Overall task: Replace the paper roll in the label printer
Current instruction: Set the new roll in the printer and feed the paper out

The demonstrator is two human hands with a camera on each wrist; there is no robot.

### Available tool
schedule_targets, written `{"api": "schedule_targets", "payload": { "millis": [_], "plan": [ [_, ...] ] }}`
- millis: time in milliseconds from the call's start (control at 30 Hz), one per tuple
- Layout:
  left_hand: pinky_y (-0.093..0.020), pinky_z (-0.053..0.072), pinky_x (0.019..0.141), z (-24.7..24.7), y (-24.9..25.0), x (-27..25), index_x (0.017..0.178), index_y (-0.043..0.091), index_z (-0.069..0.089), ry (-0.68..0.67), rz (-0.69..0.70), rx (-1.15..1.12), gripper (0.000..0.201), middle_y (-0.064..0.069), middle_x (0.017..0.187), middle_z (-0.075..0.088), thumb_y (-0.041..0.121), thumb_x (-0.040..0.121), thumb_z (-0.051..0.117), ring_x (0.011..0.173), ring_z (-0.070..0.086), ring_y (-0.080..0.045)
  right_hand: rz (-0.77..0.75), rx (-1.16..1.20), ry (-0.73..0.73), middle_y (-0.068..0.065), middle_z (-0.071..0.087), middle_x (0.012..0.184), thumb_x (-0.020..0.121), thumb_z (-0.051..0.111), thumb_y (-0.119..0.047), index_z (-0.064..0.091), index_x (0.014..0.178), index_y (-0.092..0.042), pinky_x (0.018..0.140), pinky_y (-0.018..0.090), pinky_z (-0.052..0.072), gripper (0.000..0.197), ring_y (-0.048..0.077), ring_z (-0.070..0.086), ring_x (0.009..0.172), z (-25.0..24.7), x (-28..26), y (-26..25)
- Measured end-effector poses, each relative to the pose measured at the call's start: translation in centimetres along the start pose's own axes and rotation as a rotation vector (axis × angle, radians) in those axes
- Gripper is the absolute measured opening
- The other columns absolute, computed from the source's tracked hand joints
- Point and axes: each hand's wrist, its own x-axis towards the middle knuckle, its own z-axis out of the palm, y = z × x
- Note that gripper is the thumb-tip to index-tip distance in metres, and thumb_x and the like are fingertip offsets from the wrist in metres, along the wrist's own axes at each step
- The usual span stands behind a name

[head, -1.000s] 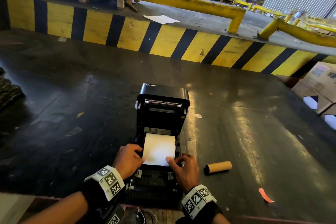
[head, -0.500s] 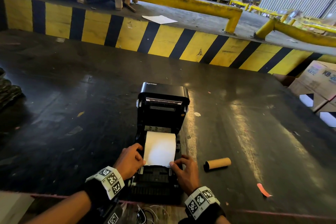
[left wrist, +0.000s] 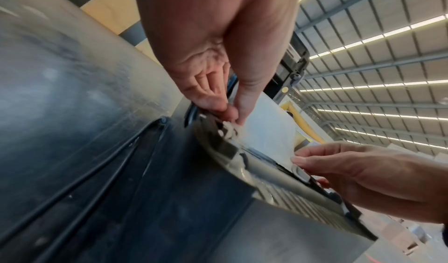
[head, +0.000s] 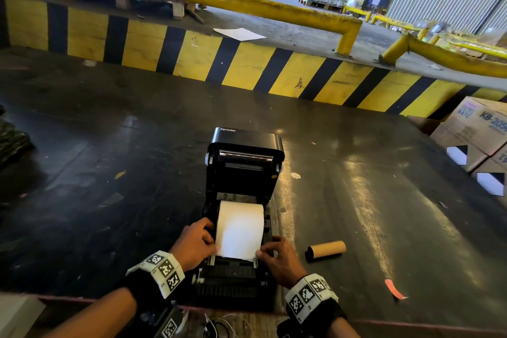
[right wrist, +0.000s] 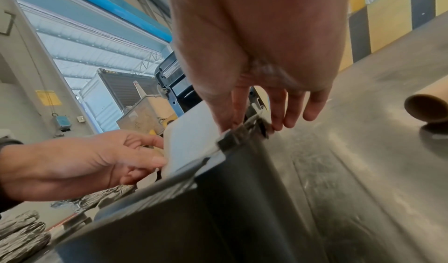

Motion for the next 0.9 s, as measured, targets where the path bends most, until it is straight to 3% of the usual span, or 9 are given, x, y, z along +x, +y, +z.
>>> {"api": "schedule_targets", "payload": {
  "millis": [67, 167, 333, 467, 667, 900],
  "plan": [
    [-0.025, 0.052, 0.065, 0.05, -0.11, 0.13, 0.113, 0.009, 0.052, 0.005, 0.002, 0.003, 0.043, 0.002, 0.07, 0.069, 0.009, 0.076, 0.073, 0.063, 0.06, -0.006, 0.005, -0.021, -0.019, 0.005, 0.06, 0.106, 0.08, 0.066, -0.039, 0.051, 0.05, -0.044, 0.09, 0.045, 0.047, 0.034, 0.024, 0.058, 0.101, 0.02, 0.43, 0.12],
    [-0.036, 0.055, 0.078, -0.09, 0.23, 0.4, 0.116, 0.012, 0.045, -0.066, -0.017, 0.077, 0.049, -0.005, 0.08, 0.073, 0.01, 0.076, 0.072, 0.083, 0.063, -0.018, 0.003, 0.01, 0.007, -0.001, 0.063, 0.093, 0.079, 0.066, -0.038, 0.054, 0.05, -0.041, 0.088, 0.045, 0.048, 0.032, 0.02, 0.06, 0.094, 0.1, 0.7, 0.05],
    [-0.037, 0.056, 0.082, -0.36, 0.43, 0.85, 0.115, 0.013, 0.044, -0.113, -0.05, 0.092, 0.05, -0.011, 0.088, 0.072, 0.009, 0.075, 0.073, 0.085, 0.064, -0.018, -0.005, 0.066, 0.035, 0.0, 0.067, 0.09, 0.081, 0.066, -0.033, 0.055, 0.053, -0.039, 0.087, 0.046, 0.049, 0.031, 0.018, 0.061, 0.09, 0.17, 0.72, -0.04],
    [-0.036, 0.059, 0.072, -0.16, 0.16, 0.64, 0.102, 0.016, 0.049, -0.039, -0.05, -0.009, 0.037, -0.009, 0.083, 0.071, 0.009, 0.075, 0.074, 0.072, 0.068, -0.017, -0.009, 0.003, -0.035, 0.007, 0.063, 0.105, 0.079, 0.067, -0.036, 0.052, 0.051, -0.042, 0.091, 0.042, 0.045, 0.032, 0.021, 0.056, 0.101, -0.03, 0.95, 0.39],
    [-0.023, 0.052, 0.064, -0.49, 0.46, 0.95, 0.111, 0.014, 0.043, -0.137, -0.059, 0.063, 0.046, -0.005, 0.08, 0.068, 0.008, 0.076, 0.073, 0.068, 0.063, -0.011, -0.021, 0.04, -0.005, 0.0, 0.065, 0.091, 0.077, 0.07, -0.034, 0.056, 0.051, -0.04, 0.087, 0.042, 0.048, 0.03, 0.017, 0.06, 0.091, 0.06, 1.0, 0.28],
    [-0.025, 0.055, 0.057, -0.28, 0.1, 0.97, 0.099, 0.015, 0.049, -0.052, -0.057, -0.027, 0.034, -0.007, 0.078, 0.069, 0.006, 0.077, 0.072, 0.063, 0.067, -0.017, -0.017, -0.008, -0.083, 0.008, 0.061, 0.103, 0.081, 0.066, -0.036, 0.053, 0.056, -0.041, 0.093, 0.043, 0.044, 0.029, 0.022, 0.056, 0.099, -0.09, 1.21, 0.41]
  ]
}}
